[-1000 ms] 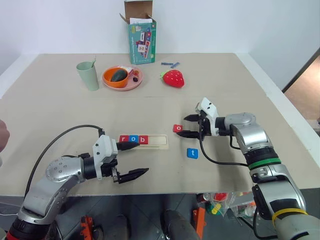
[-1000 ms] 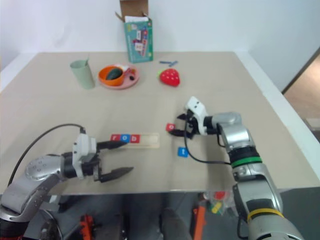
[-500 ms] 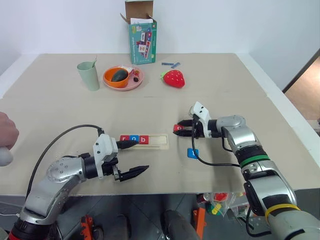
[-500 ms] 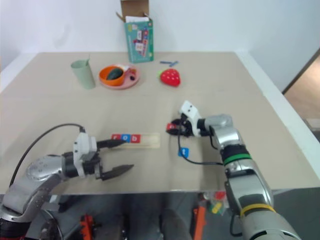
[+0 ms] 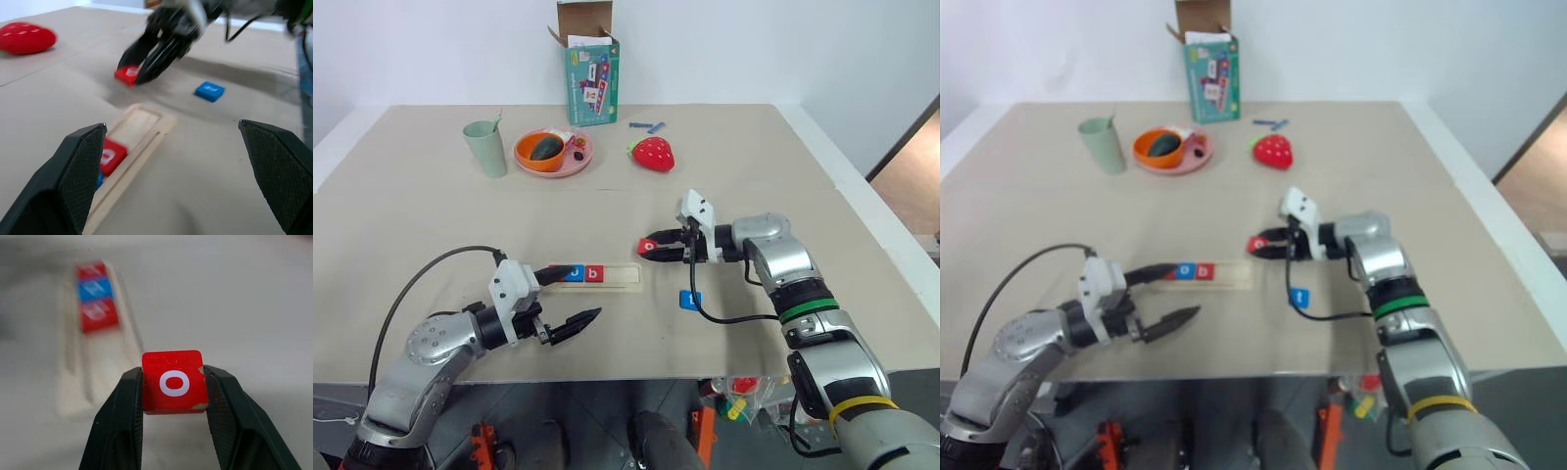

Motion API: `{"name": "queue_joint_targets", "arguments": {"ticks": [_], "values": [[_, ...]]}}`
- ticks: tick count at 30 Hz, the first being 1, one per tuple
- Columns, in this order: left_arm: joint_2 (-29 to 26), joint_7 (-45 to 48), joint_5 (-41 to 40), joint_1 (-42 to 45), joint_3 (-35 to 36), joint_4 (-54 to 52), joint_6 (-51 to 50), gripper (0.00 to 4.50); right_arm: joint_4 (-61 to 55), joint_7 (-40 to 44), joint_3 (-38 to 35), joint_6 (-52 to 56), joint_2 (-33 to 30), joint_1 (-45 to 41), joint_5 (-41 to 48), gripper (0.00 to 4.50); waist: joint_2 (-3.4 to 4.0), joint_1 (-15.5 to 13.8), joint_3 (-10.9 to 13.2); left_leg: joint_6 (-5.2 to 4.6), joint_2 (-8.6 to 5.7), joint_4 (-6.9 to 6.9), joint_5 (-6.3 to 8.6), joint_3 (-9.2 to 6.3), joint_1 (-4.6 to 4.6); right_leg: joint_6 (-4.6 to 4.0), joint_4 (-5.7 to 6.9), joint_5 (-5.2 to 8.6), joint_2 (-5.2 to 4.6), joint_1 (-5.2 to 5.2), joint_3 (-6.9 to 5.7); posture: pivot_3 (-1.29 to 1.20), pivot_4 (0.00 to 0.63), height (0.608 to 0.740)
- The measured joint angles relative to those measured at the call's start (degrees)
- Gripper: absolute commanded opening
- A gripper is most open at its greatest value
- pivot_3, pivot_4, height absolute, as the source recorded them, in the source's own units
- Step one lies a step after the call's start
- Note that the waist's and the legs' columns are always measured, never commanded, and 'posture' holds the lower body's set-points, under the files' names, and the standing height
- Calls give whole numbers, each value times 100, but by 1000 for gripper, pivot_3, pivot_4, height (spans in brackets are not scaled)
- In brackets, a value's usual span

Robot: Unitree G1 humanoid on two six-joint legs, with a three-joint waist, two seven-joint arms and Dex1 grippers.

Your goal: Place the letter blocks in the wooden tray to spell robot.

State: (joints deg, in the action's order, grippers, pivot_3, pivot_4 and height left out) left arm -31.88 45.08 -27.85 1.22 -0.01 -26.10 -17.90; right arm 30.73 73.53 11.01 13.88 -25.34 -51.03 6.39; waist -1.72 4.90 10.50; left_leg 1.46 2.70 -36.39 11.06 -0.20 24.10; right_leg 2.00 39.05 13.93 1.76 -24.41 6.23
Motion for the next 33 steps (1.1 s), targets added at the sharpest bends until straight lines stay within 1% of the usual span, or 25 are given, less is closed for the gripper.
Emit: {"name": "queue_joint_targets", "arguments": {"ticks": [2, 5, 6, 11, 14, 33], "values": [[59, -99, 23, -97, 40, 1, 20, 4500, -767, 55, 222, 346, 70, 100, 24, 1198, -1, -6, -1, 0, 1, 0, 0, -3, 0, -1, 0, 1, -1, 1, -3, 0, 150, 740], [132, -177, 39, -129, 57, 1, 40, 4500, -1352, 17, 510, 651, 190, 408, 17, 1198, -3, -37, -2, 0, -2, 0, 0, -6, 2, -1, 0, 3, -4, 3, -8, 0, 150, 740], [132, -199, 45, -141, 62, 2, 48, 4500, -1388, -17, 608, 713, 220, 526, 6, 1198, -3, -52, -2, 1, -5, -1, -1, -6, 3, -1, 0, 3, -7, 3, -8, 0, 150, 740], [137, -209, 91, -167, 81, 7, 58, 4500, -1335, -245, 820, 733, 251, 603, -175, 1198, -3, -59, -2, 3, -7, -11, -2, 3, 5, -2, -1, 0, -12, 2, -3, 0, 150, 740], [138, -204, 114, -176, 81, 6, 68, 4500, -1023, -405, 845, 708, 328, 519, -263, 1198, -3, -56, -2, 4, -4, -10, -2, 2, 3, -5, -1, -3, -8, 1, -5, 0, 150, 740], [141, -203, 146, -184, 83, 7, 75, 4500, -228, -388, 865, 290, 489, 141, -390, 1198, -3, -49, -2, 4, -3, -4, -2, 0, 3, -3, -1, -1, -6, 0, -6, 0, 150, 740]]}}
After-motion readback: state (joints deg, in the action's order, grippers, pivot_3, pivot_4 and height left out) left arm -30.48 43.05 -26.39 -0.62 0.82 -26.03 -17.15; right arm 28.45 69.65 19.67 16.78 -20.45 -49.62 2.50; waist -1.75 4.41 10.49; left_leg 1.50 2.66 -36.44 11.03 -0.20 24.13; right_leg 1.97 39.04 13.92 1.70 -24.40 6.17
